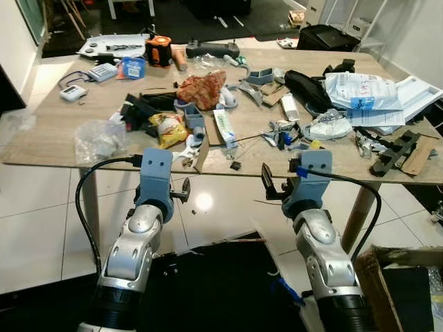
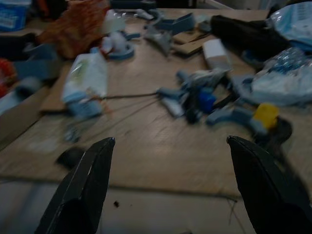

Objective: Picking trash to rubbish bin

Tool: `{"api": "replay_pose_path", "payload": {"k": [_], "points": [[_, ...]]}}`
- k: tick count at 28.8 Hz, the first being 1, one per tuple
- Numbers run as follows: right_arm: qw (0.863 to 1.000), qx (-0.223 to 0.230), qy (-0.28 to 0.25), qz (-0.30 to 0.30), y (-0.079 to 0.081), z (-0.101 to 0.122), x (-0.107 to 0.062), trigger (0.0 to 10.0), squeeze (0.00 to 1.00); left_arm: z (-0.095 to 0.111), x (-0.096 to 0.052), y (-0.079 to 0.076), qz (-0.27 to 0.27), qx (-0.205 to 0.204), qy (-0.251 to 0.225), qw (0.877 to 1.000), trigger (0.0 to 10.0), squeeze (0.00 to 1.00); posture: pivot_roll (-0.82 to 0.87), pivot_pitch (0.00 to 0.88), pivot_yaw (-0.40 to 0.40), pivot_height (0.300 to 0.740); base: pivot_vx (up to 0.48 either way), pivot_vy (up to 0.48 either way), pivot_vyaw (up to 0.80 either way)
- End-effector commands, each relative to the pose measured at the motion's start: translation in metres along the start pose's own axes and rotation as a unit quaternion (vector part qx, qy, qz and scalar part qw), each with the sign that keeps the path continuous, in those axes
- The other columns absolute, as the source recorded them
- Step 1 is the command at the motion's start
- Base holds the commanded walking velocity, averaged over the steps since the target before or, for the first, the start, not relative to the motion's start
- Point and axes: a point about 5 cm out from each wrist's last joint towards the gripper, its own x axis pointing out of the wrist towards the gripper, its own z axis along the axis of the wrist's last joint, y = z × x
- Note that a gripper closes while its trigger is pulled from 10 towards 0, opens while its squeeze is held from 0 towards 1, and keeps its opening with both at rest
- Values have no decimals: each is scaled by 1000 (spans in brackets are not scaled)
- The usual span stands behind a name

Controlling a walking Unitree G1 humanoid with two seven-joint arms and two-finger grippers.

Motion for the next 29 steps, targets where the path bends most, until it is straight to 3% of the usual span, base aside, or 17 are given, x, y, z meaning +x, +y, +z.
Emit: {"api": "replay_pose_path", "payload": {"k": [1,23,29], "points": [[1000,2,4,-8,-3,-2,0,10000,0,0,-1,0,-2,-3,-2,1000,10000,0,-1,118,3,740,405,0,0],[1000,3,4,-11,-4,-2,0,10000,0,0,-1,-1,-6,-7,-2,1000,10000,0,-4,124,1,740,399,0,0],[1000,5,9,-8,-3,-4,-1,10000,0,0,-1,-1,2,4,-10,1000,10000,0,-4,124,1,740,104,0,0]]}}
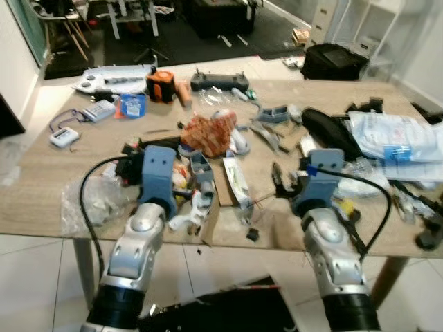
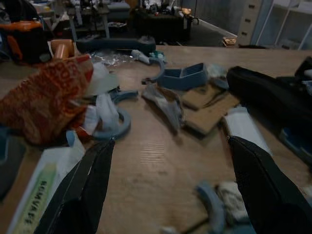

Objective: Picking trash to rubbish bin

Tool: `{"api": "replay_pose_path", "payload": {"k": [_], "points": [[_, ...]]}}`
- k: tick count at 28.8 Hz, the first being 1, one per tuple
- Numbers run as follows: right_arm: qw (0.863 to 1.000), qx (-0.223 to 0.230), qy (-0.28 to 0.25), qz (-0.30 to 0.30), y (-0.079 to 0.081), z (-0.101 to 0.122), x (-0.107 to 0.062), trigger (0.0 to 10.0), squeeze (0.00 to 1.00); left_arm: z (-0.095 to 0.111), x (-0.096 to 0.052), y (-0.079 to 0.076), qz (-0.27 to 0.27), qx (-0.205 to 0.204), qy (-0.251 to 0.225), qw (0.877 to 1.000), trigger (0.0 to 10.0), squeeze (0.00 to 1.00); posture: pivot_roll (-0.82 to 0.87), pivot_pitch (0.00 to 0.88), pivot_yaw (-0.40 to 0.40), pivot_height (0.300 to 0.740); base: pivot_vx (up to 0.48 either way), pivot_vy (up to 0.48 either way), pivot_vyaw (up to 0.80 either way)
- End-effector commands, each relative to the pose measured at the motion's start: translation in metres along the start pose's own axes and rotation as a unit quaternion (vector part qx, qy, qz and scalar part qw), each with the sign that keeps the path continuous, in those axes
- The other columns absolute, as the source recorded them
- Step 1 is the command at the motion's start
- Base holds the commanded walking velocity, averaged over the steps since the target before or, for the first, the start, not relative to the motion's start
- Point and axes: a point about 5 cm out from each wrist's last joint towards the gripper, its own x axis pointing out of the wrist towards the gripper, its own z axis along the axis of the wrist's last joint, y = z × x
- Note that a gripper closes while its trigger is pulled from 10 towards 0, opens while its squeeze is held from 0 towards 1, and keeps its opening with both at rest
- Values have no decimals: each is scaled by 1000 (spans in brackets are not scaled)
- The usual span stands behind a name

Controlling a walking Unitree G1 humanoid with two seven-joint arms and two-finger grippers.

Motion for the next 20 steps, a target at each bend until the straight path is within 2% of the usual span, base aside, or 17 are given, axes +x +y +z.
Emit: {"api": "replay_pose_path", "payload": {"k": [1,10,20], "points": [[1000,8,13,7,5,-6,-2,10000,0,-5,-1,3,9,5,8,1000,10000,0,-4,124,1,740,0,0,0],[1000,10,15,9,6,-7,-3,10000,0,-6,-2,2,1,29,11,1000,10000,0,0,135,4,740,0,0,0],[1000,10,16,7,5,-8,-4,10000,0,-7,-2,2,3,29,17,999,10000,0,0,136,7,740,0,-474,0]]}}
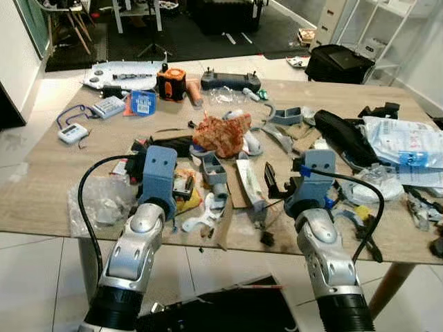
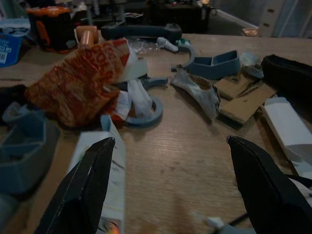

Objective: Picking trash to rubbish bin

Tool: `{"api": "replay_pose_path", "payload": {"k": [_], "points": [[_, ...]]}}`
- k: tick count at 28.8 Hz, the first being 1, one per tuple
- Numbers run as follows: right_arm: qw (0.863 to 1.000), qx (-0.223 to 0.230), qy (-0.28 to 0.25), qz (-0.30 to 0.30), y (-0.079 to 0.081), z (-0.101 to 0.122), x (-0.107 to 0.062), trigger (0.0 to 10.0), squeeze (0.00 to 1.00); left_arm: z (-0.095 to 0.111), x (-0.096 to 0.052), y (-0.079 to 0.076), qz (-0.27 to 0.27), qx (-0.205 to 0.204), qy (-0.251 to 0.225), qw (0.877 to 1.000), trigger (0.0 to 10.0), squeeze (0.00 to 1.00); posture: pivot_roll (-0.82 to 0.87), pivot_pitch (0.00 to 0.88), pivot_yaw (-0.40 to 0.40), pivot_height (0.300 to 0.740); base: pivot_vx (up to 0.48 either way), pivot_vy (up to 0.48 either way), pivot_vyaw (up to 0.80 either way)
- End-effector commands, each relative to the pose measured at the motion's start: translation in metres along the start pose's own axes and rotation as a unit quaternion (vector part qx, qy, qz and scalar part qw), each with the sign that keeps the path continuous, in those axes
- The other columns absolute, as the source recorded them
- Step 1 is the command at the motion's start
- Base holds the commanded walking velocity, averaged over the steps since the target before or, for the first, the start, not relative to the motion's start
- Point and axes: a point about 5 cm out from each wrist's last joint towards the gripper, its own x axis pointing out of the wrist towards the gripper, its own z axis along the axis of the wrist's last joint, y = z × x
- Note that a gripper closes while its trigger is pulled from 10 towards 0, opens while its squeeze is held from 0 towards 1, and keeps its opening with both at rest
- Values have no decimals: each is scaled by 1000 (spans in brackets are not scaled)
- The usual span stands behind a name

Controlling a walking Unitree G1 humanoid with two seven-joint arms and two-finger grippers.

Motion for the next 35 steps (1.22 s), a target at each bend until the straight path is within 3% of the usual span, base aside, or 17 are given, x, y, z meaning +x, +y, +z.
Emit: {"api": "replay_pose_path", "payload": {"k": [1,9,18,35], "points": [[1000,2,11,-2,-2,-5,-2,10000,0,-6,-2,1,0,7,13,1000,10000,0,0,136,7,740,0,-480,0],[1000,3,11,-1,-2,-5,-2,10000,0,-6,-1,1,1,-3,17,1000,10000,0,0,136,7,740,0,-452,0],[1000,4,12,-1,-1,-5,-2,10000,0,-8,0,2,4,-15,30,999,10000,0,0,136,7,740,0,320,0],[1000,10,-5,18,5,0,-2,10000,0,-1,-2,3,8,-9,2,1000,10000,0,1,128,9,740,0,0,0]]}}
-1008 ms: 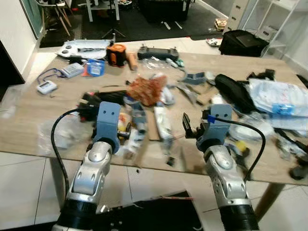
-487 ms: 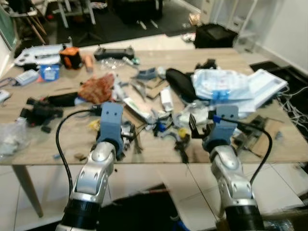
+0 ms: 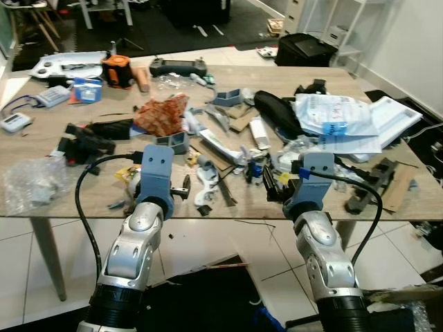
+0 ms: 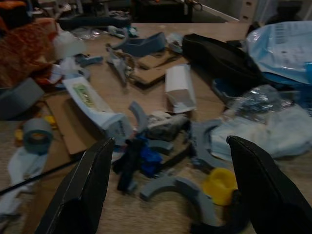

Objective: Picking trash to rubbish bin

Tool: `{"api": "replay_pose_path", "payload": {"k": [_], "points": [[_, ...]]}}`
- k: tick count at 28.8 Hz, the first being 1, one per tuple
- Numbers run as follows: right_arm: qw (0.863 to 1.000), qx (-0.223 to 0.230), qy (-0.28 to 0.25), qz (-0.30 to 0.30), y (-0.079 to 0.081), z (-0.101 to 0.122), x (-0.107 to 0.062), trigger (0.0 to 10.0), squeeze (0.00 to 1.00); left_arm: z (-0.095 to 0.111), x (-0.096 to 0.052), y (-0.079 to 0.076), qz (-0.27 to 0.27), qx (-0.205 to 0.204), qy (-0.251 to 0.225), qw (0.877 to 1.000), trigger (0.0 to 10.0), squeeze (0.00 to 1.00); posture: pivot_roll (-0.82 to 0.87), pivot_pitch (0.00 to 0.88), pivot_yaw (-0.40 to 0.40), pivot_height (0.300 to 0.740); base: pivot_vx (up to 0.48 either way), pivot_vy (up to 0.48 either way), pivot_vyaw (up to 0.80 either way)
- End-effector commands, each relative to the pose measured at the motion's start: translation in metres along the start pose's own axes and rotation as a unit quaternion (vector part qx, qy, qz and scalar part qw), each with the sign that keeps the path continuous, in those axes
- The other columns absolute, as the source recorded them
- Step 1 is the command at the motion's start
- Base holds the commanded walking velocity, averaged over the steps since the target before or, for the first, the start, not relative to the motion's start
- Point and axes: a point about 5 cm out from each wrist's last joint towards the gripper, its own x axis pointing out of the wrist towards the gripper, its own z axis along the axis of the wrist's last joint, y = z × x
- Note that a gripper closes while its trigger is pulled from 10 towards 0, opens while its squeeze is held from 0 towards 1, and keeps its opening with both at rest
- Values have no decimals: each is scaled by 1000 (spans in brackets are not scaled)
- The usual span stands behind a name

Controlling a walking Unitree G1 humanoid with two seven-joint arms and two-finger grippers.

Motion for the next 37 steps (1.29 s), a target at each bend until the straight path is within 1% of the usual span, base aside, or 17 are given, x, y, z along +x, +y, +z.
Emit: {"api": "replay_pose_path", "payload": {"k": [1,7,8,10,11,12,13,16,20,21,23,25,26,31,34,36,37], "points": [[1000,2,-6,2,1,1,-1,10000,0,-2,-2,2,1,6,1,1000,10000,0,1,128,9,740,0,0,0],[1000,3,-20,5,1,5,-1,10000,0,3,-1,8,9,12,-23,1000,10000,0,0,115,9,740,0,0,0],[999,7,-45,8,2,12,0,10000,0,12,-2,8,-16,-6,-51,999,10000,0,0,115,9,740,0,0,0],[998,10,-55,9,3,15,0,10000,0,17,-3,7,-29,-11,-64,997,10000,0,0,115,9,740,0,0,0],[996,30,-79,15,3,23,0,10000,0,29,-7,3,-83,-37,-101,991,10000,0,1,108,5,740,0,0,0],[996,30,-79,15,3,23,0,10000,0,29,-7,3,-83,-37,-101,991,10000,0,1,108,5,740,0,0,0],[995,38,-89,18,3,27,0,10000,0,36,-10,2,-109,-41,-120,986,10000,0,3,104,4,740,0,0,0],[989,57,-129,34,5,41,1,10000,0,59,-21,2,-192,-51,-180,963,10000,0,5,90,7,740,0,0,0],[984,68,-157,43,6,52,3,10000,0,83,-29,6,-239,-78,-233,939,10000,0,9,73,9,740,0,0,0],[984,68,-157,43,6,52,3,10000,0,83,-29,6,-239,-78,-233,939,10000,0,9,73,9,740,0,0,0],[982,69,-165,56,9,56,4,10000,0,92,-32,5,-263,-86,-251,928,10000,0,9,64,9,740,0,0,0],[982,69,-165,56,9,56,4,10000,0,92,-32,5,-263,-86,-251,928,10000,0,9,64,9,740,0,0,0],[982,63,-166,69,11,56,4,10000,0,92,-35,2,-290,-95,-246,920,10000,0,10,59,8,740,0,0,0],[986,26,-144,85,14,53,5,10000,0,86,-43,-1,-343,-85,-221,909,10000,0,9,55,9,740,0,0,0],[986,13,-141,87,13,52,6,10000,0,79,-41,5,-331,-51,-202,920,10000,0,9,55,9,740,0,0,0],[987,4,-139,81,9,53,6,10000,0,68,-29,17,-264,37,-163,950,10000,0,12,56,13,740,0,0,0],[987,0,-137,79,8,54,7,10000,0,62,-21,27,-211,89,-143,963,10000,0,12,56,13,740,0,0,0]]}}
